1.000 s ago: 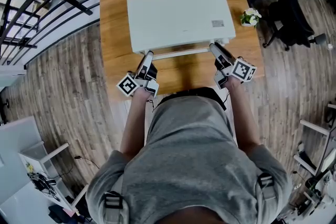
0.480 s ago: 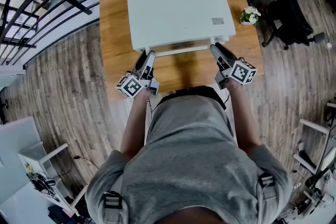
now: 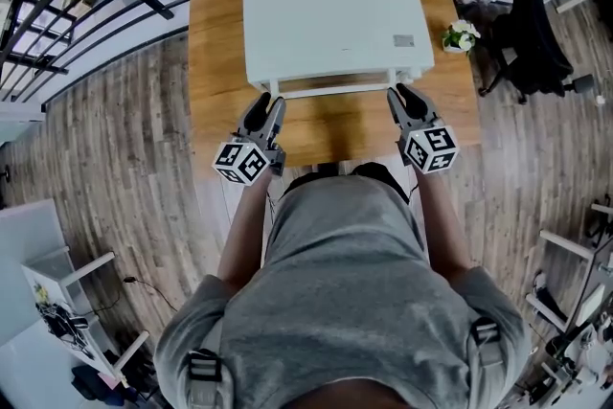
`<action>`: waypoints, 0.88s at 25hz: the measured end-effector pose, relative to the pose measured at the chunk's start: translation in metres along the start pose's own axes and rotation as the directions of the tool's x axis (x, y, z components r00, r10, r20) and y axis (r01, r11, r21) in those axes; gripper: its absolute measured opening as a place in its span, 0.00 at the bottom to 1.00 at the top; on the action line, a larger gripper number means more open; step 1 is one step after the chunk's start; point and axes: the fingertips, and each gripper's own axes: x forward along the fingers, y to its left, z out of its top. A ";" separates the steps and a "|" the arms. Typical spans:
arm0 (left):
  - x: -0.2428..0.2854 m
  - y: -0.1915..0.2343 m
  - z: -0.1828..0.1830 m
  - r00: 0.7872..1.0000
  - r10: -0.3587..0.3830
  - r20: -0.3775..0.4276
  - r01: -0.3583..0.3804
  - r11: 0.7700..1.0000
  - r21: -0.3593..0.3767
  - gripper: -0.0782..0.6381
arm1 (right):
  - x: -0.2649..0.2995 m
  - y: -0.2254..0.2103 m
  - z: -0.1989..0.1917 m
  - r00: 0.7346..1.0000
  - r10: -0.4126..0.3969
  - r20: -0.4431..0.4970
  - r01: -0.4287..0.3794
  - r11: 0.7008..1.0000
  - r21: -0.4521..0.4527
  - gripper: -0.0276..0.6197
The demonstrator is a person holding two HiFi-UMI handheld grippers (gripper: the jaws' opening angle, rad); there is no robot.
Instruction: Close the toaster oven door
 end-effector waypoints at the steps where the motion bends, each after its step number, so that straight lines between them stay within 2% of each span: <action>1: -0.002 -0.001 0.002 1.000 0.018 -0.001 -0.018 0.999 0.047 0.34 | 0.000 0.001 0.000 1.000 0.002 -0.004 -0.002 1.000 -0.019 0.17; 4: -0.007 -0.008 0.005 0.998 0.063 -0.002 -0.062 0.986 0.152 0.26 | -0.004 0.003 -0.002 1.000 0.003 -0.025 -0.005 0.997 -0.080 0.13; 9: -0.010 -0.030 -0.003 0.996 0.078 -0.045 -0.065 0.967 0.245 0.21 | -0.021 0.003 -0.010 0.998 -0.007 -0.056 0.000 0.992 -0.123 0.07; 15: -0.013 -0.061 -0.020 0.991 0.096 -0.094 -0.061 0.946 0.319 0.19 | -0.046 -0.001 -0.022 0.994 -0.043 -0.102 0.023 0.982 -0.189 0.05; 22: -0.031 -0.090 -0.031 0.986 0.122 -0.111 -0.072 0.923 0.378 0.16 | -0.073 -0.001 -0.029 0.994 -0.022 -0.104 0.002 0.982 -0.186 0.05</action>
